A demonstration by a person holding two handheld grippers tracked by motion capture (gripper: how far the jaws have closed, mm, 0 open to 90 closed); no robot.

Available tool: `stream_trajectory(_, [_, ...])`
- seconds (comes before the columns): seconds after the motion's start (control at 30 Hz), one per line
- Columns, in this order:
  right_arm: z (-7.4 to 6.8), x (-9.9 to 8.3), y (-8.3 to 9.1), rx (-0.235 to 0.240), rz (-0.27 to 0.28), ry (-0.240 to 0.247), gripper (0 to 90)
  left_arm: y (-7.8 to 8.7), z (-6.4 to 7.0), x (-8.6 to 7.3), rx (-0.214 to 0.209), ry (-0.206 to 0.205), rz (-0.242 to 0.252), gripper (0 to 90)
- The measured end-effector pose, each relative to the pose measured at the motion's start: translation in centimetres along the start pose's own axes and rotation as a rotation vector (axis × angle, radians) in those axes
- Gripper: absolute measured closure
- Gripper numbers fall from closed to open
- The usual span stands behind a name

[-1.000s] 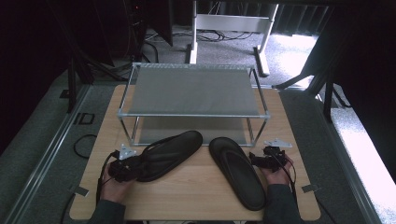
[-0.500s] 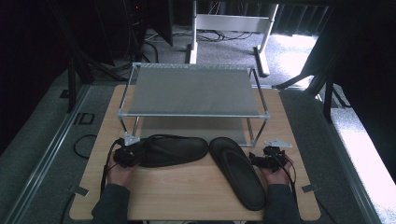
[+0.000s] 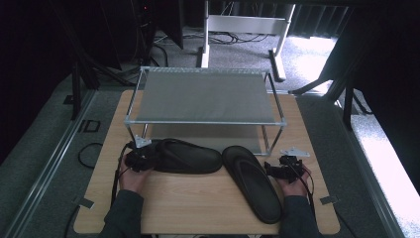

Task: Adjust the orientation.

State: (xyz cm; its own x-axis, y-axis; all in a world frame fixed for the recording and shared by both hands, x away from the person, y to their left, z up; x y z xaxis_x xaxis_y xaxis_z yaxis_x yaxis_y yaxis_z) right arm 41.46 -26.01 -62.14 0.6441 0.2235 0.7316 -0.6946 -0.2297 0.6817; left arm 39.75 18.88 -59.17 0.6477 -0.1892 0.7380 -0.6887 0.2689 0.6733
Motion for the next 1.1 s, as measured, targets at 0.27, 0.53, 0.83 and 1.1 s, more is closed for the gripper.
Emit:
stream_trajectory(0.27, [0.0,0.0,0.0,0.000,0.000,0.001,13.9,3.5,1.8,-0.2,-0.047,-0.013,0.069,45.2])
stream_trajectory(0.53, [0.0,0.0,0.0,0.000,0.000,0.001,13.9,4.1,6.9,2.3,-0.155,-0.120,0.111,45.3])
stream_trajectory(0.83, [0.0,0.0,0.0,0.001,0.000,0.002,13.9,1.2,11.9,3.2,-0.256,-0.168,0.078,47.2])
stream_trajectory(1.1, [0.0,0.0,0.0,0.001,0.000,0.001,13.9,-1.3,14.6,2.3,-0.319,-0.195,0.005,49.5])
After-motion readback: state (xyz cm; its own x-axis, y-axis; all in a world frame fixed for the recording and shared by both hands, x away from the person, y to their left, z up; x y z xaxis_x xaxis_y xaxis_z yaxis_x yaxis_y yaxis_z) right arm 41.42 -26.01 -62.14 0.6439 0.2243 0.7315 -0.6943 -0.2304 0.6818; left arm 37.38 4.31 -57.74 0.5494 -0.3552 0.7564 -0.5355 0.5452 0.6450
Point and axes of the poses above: each handheld gripper's, and its own axes: y roughly backward along the jaws, x roughly out of its top, z roughly to its right, the point moved 9 cm from there along -y, roughly forward along the jaws, and after that the axes turned 1 degree about z, right-handed, at the moved point
